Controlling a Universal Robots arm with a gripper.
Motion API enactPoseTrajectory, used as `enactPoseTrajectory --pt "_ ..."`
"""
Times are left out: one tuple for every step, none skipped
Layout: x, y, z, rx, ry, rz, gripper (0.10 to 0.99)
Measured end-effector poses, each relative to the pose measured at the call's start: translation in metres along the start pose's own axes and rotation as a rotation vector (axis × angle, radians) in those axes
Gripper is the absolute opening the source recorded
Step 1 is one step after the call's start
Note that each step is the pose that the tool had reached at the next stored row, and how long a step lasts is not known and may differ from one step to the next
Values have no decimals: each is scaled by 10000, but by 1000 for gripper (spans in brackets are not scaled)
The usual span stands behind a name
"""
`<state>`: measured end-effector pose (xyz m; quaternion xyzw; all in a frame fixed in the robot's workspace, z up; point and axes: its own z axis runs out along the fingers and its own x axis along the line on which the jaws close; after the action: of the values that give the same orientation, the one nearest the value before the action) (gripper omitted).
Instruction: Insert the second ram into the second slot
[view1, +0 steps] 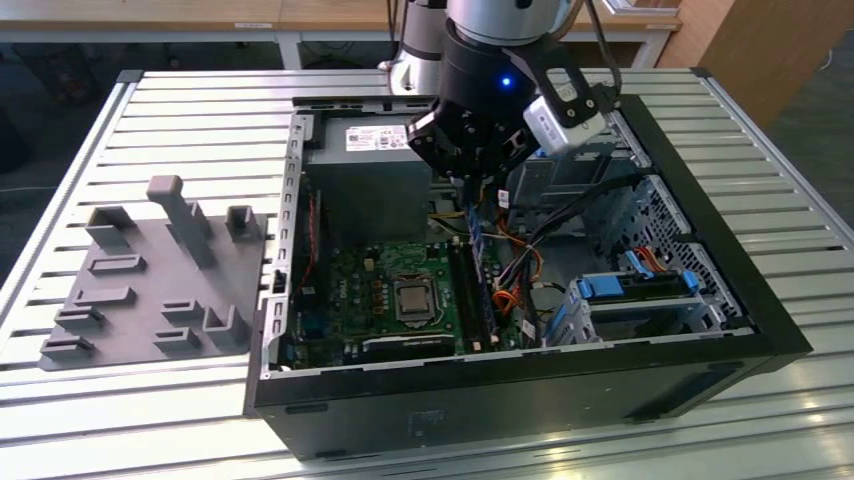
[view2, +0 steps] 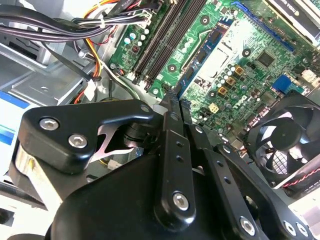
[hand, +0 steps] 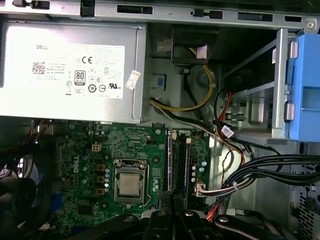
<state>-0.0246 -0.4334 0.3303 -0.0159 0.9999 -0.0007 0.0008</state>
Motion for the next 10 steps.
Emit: enactPoseTrajectory --pt "0 -2 4 0 0 1 129" --pt "0 -4 8 -1 -1 0 129" --pt "0 -6 13 -1 -1 0 129" --pt "0 -7 18 -1 0 0 129" --pt "0 -9 22 0 0 0 129" --pt "1 -11 27 0 0 0 129" --pt "0 -12 31 -1 0 0 129" --pt "1 -12 35 0 0 1 129" --pt "0 -12 39 0 0 0 129" --pt "0 -13 44 -1 0 0 129"
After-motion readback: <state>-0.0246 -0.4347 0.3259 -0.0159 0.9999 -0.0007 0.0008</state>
